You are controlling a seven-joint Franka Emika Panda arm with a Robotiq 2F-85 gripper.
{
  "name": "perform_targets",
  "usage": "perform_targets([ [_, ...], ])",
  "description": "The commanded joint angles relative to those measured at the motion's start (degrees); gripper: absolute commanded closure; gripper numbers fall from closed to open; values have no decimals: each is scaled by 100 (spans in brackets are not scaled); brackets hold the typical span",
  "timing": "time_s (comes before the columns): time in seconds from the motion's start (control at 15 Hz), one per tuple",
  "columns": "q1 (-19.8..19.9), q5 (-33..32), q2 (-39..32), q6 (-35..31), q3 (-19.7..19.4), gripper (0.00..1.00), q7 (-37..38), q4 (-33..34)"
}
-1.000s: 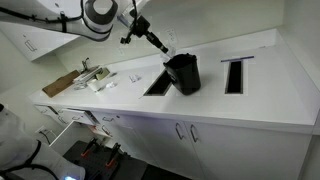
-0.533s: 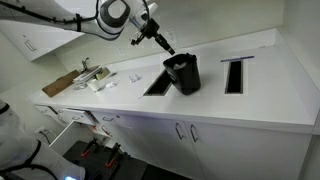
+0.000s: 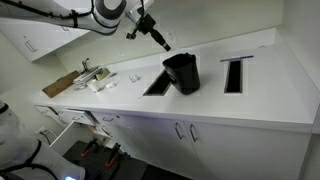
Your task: Pick up one paper from the countertop and put it in the black bin
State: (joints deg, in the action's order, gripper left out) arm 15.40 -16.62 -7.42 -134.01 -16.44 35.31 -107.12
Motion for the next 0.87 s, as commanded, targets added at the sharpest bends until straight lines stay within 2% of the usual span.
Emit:
perform_targets([
  [0.0,-282,-741,912,718,19,0,129,-448],
  [0.13,-347,-778,1271,1442,209,0,44,-470],
  [0.2,-365,-583,1420,1785,306,0,-97,-482],
  [0.4,-408,-655,1773,2704,619,0,35,-453],
  [0.6,-416,-599,1993,3091,822,0,-2,-467],
  [0.8,-409,-609,2113,3138,945,0,-11,-515],
])
